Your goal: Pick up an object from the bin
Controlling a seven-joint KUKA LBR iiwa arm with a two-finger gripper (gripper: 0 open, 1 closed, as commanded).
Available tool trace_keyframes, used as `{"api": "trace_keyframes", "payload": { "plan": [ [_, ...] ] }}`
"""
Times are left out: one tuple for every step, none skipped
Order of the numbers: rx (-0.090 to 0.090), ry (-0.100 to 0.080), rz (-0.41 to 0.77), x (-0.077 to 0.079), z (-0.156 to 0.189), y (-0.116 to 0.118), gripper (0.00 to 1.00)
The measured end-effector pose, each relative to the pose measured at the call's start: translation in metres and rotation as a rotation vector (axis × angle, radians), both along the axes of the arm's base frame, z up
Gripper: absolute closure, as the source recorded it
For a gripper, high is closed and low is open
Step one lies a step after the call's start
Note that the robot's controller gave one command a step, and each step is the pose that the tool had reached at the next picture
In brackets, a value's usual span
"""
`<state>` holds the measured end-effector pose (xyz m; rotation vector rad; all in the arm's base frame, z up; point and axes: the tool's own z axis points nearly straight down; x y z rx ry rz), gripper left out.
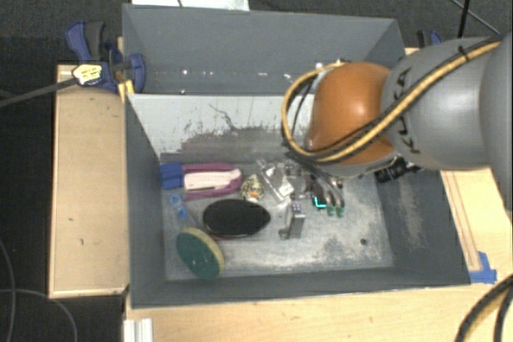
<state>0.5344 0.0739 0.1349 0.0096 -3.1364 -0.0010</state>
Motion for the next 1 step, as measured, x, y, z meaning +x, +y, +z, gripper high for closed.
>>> {"api": "trace_keyframes", "payload": {
  "plan": [
    [0.006,-0.012,0.009,0.0182,-0.065,0.09,0.0]
  ]
}}
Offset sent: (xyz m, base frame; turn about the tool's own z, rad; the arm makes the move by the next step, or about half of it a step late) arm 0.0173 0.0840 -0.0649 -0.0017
